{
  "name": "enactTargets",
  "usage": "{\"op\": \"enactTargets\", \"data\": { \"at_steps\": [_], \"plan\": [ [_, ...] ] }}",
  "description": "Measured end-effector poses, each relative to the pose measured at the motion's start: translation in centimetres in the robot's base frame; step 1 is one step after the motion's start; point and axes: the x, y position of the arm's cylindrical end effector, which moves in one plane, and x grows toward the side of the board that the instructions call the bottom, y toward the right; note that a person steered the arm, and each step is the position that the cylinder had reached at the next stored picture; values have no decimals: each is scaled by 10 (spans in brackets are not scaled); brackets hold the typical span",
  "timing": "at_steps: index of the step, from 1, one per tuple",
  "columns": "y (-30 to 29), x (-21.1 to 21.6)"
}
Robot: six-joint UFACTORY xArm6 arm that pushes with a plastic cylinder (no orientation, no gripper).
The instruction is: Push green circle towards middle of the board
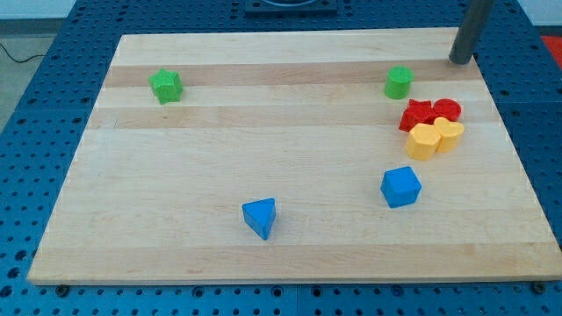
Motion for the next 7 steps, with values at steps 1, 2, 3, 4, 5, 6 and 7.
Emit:
{"op": "enactTargets", "data": {
  "at_steps": [1, 2, 3, 4, 5, 6, 7],
  "plan": [
    [-17, 24],
    [-52, 37],
    [-106, 50],
    [-175, 55],
    [-232, 62],
    [-242, 68],
    [-247, 44]
  ]
}}
